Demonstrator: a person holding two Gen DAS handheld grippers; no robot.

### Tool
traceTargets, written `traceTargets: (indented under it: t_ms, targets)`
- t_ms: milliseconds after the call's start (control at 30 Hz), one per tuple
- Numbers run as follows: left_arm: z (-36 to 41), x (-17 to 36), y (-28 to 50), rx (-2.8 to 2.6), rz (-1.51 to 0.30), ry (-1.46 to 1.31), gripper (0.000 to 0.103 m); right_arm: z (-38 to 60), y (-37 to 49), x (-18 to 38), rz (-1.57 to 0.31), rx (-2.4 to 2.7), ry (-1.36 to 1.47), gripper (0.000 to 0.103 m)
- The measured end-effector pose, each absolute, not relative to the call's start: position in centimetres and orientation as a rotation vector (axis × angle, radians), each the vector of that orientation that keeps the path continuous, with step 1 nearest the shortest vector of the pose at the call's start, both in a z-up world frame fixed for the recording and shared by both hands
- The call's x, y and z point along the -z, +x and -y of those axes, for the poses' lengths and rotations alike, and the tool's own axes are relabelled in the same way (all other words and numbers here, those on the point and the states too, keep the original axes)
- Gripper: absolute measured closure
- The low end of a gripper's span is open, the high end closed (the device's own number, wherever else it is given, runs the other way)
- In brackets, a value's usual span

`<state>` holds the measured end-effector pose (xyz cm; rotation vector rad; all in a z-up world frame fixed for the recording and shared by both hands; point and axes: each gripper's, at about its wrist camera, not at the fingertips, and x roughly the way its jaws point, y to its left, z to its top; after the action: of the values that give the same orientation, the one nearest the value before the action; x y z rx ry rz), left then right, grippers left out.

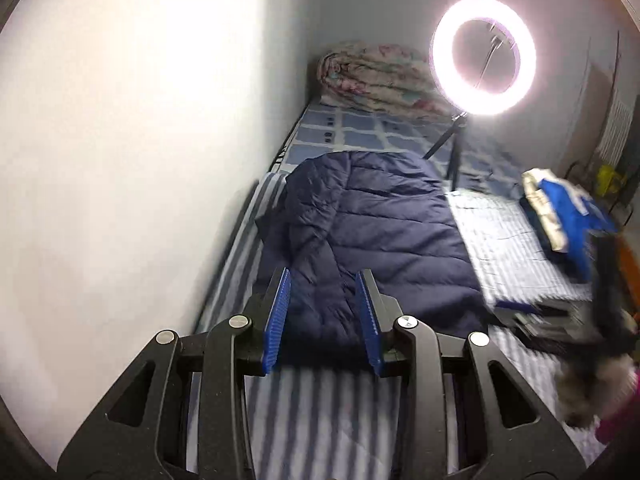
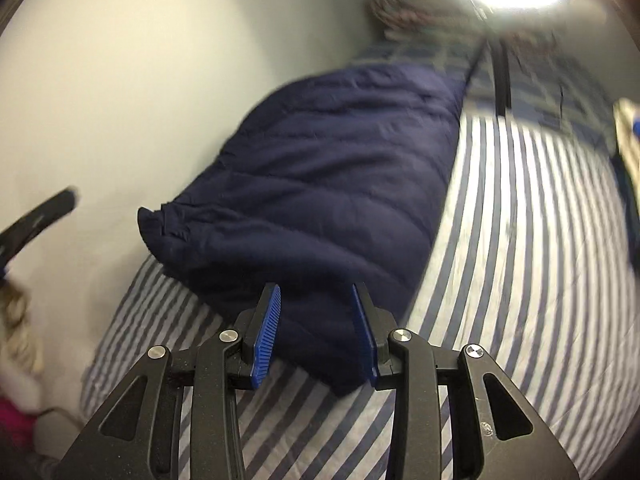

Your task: Fold large clothes

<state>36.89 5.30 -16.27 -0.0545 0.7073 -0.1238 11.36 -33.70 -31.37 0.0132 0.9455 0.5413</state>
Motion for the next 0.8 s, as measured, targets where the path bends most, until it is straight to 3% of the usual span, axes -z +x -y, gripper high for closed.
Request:
traceTargets:
  t_ms: [67,200,267,400,633,667,700,767,800]
  targets:
    - [-5.1,17.7,39.7,0.094,-0.738,-0.035,0.069,34.1,10.6,32.5,-0.97,-0.531,0.023,0.051]
    - [-5.1,21.6,43.4,0.037,-0.8,-0.002,0.069,34.7,10.4,35.2,-1.024,-0.487,0.04,0.048]
    - [-5.1,24.2,44.3,0.019,-0.846,0.018,0.069,35.2,11.3,35.9,-1.052,-0.504,0.116,0.048]
    - [-4.6,30.0,44.7,0.013,-0.947,0.099,0.065,35.2,12.2,36.8,-1.086,-0.537,0.076,0.058]
    - [-5.9,29.8,44.6,0.029,-0.946,0.021,0.065,35.4,11.8,34.9,-1.054,-0.604,-0.045,0.058]
    - [-6.0,29.5,44.6,0.03,-0.938,0.025,0.065,36.1,11.7,33.9,-1.015,-0.629,-0.017,0.056]
    - [-6.1,29.3,44.6,0.031,-0.934,0.029,0.065,36.8,11.9,33.1,-0.977,-0.653,0.026,0.044]
    - [-6.5,29.3,44.6,0.038,-0.945,0.01,0.065,37.9,12.6,32.4,-0.936,-0.645,0.099,0.03]
    - [-6.7,29.5,44.6,0.041,-0.947,-0.002,0.065,38.3,13.0,32.5,-0.925,-0.636,0.13,0.03]
